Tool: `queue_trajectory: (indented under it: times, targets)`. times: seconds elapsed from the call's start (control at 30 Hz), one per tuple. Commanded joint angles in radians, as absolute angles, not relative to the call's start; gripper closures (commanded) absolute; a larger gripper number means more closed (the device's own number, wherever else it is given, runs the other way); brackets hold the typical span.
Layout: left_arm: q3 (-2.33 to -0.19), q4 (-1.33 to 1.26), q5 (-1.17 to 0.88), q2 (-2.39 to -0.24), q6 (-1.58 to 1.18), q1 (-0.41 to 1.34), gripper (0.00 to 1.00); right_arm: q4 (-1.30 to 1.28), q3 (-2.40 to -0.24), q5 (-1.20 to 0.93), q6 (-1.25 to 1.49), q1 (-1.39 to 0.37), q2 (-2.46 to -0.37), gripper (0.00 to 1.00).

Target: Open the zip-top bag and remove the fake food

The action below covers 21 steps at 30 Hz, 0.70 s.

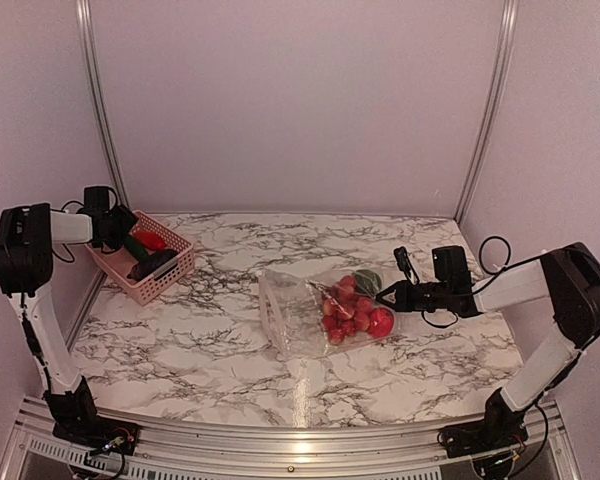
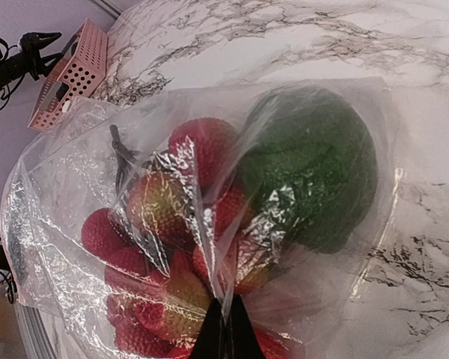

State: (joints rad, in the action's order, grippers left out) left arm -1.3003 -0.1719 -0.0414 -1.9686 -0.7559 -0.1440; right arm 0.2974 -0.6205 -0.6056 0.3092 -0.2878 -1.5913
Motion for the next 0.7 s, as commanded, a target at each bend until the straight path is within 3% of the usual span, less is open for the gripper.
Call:
queue_trajectory:
  times: [0.0,0.3,0.67]
  targets:
    - [-1.247,-0.198,-0.056,-1.900,-0.753,-0.147,0.30,0.283,-0.649,-0.622,0.298,-0.278,-1.605,1.00]
    - [-1.104,-0.279,-0.124,-1.758,-0.753,-0.124,0.28,0.283,-0.643,-0.628,0.298,-0.278,-1.592,1.00]
    - [-0.898,-0.333,-0.230,-1.562,-0.690,-0.011,0.36,0.285,-0.639,-0.634,0.301,-0.278,-1.591,1.00]
